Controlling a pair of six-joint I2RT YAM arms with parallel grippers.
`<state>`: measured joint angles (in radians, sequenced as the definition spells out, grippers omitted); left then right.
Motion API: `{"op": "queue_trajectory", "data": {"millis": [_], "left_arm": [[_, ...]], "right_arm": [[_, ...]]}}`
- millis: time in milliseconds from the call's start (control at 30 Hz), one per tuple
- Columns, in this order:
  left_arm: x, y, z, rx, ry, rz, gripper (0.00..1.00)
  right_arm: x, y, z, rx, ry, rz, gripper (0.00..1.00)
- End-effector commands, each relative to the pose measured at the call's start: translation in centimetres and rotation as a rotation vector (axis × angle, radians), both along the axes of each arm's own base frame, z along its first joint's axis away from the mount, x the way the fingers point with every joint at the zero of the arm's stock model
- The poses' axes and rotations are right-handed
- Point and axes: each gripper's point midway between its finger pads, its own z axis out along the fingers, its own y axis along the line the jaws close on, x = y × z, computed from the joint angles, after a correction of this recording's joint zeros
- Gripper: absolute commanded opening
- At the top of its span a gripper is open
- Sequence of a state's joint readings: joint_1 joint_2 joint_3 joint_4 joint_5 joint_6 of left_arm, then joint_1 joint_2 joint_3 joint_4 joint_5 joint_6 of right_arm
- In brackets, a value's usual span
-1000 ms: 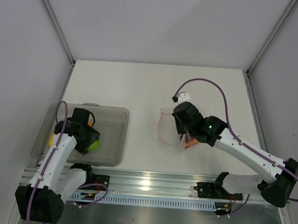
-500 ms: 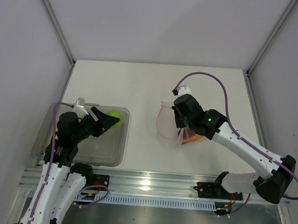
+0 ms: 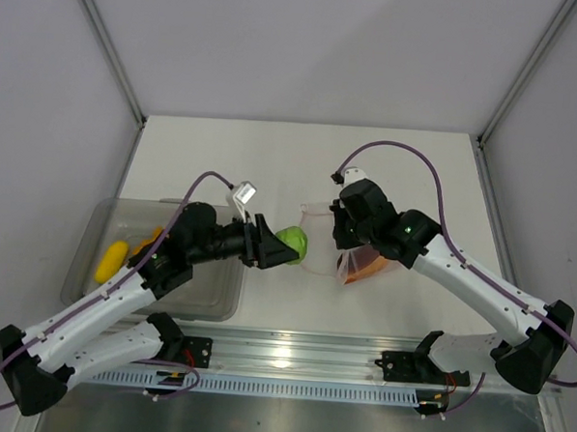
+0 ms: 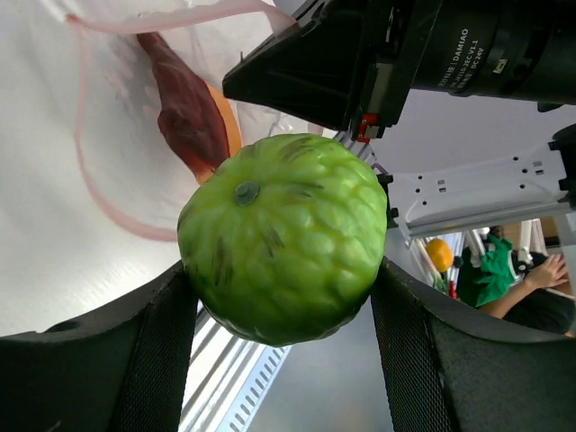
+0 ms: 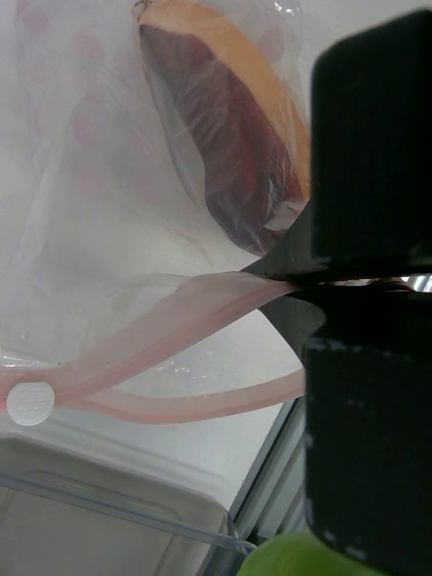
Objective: Place the food in the zip-top bag and seal the zipper
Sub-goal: Place the fake fruit in the zipper food storage bag.
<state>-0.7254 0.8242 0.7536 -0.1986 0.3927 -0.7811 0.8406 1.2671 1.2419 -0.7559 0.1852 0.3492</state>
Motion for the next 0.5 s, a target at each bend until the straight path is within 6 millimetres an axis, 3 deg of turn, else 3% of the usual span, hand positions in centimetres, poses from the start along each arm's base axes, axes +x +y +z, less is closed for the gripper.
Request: {"op": "queue_trajectory", "data": {"millis": [0, 200, 300, 467], "left_arm": [[1.1, -2.0, 2.9, -0.027, -0.142, -0.001, 0.01], [2.2, -3.8, 1.0, 0.030, -0.082, 0.019, 0.01], [3.0, -3.9, -0.4, 0.074, -0.035, 0.055, 0.06], [3.5, -4.7, -1.0, 0.083, -0.014, 0.048, 0.14]], "right_arm": [[0.1, 0.8, 2.4, 0.102, -0.028, 0.005, 0.00], [-0.2, 0.7, 2.6, 0.116, -0.024, 0.012, 0.00], [-0.1, 0.4, 2.8, 0.122, -0.028, 0.006, 0.00], [-0.1, 0.1, 3.0, 0.122, -0.033, 0.001, 0.00]]}}
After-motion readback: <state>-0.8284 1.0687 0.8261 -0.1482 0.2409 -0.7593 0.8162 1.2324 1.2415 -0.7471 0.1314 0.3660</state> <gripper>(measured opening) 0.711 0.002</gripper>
